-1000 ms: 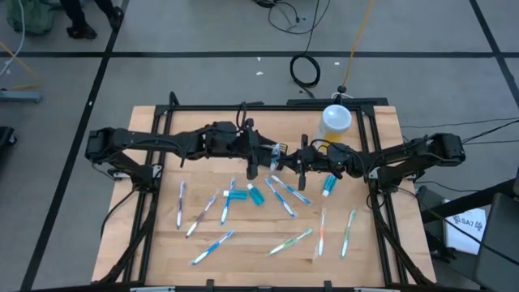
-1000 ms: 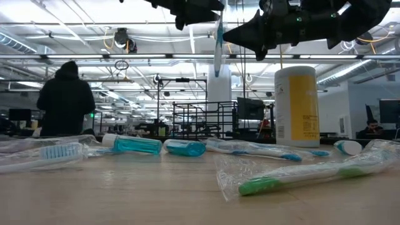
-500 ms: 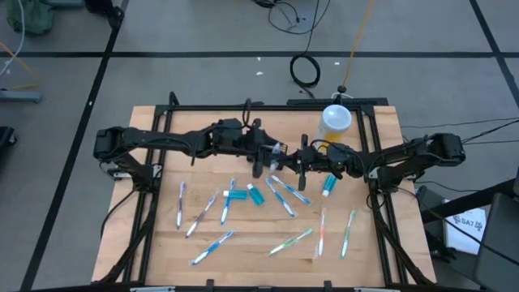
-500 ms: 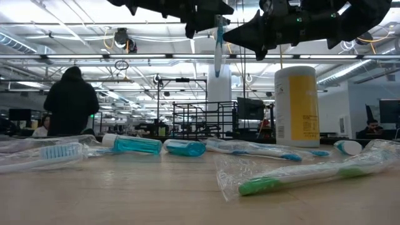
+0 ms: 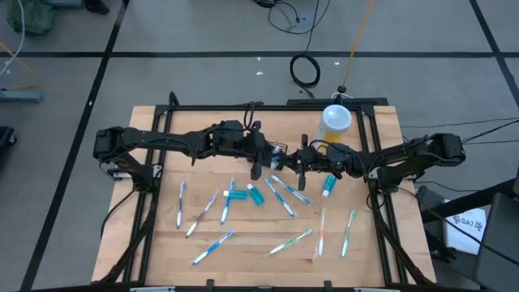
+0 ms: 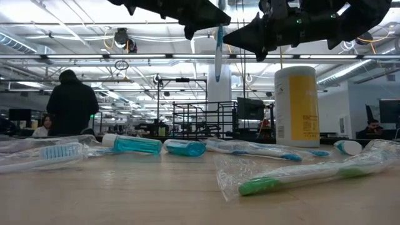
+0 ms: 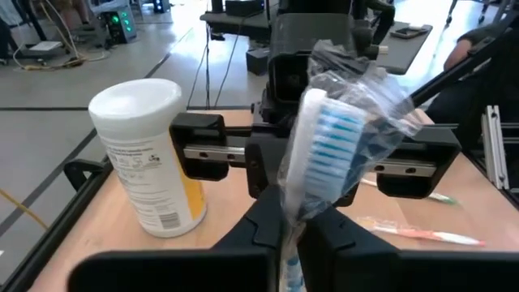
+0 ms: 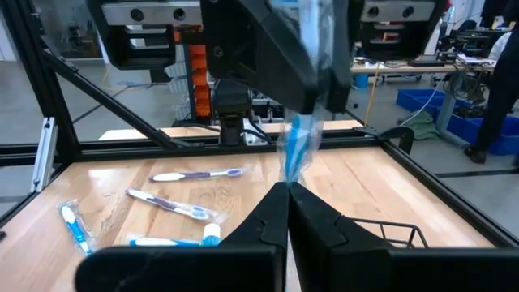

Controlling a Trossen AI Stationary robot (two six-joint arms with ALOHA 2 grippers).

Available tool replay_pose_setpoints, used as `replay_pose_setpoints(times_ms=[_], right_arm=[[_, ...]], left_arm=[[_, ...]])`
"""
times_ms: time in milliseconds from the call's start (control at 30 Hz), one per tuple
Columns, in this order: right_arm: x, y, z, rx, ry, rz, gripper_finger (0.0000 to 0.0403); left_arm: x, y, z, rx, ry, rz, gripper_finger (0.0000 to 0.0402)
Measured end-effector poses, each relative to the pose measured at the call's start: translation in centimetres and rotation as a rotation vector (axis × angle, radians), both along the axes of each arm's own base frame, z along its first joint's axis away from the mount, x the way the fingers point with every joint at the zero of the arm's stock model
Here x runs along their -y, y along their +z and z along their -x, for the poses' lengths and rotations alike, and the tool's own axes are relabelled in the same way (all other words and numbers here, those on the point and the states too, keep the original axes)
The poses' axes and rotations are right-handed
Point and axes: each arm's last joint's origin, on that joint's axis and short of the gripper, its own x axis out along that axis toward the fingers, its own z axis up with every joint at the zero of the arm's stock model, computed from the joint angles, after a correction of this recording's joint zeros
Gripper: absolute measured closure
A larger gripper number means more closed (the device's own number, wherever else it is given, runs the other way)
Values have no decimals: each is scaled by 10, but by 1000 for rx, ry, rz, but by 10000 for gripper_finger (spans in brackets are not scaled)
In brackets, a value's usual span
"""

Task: Pick & Place toothbrushing station
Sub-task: Put the blue toothbrush into the black wire organizer

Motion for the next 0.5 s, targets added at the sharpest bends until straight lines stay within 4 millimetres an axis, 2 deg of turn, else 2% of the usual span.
replay_pose_setpoints(times_ms=[300,500], right_arm=[[0,-1,0,-9,1,41,400],[0,-3,0,-34,4,32,359]], left_arm=[[-1,-1,1,-15,25,-2,382],[-8,3,9,-51,56,3,390]])
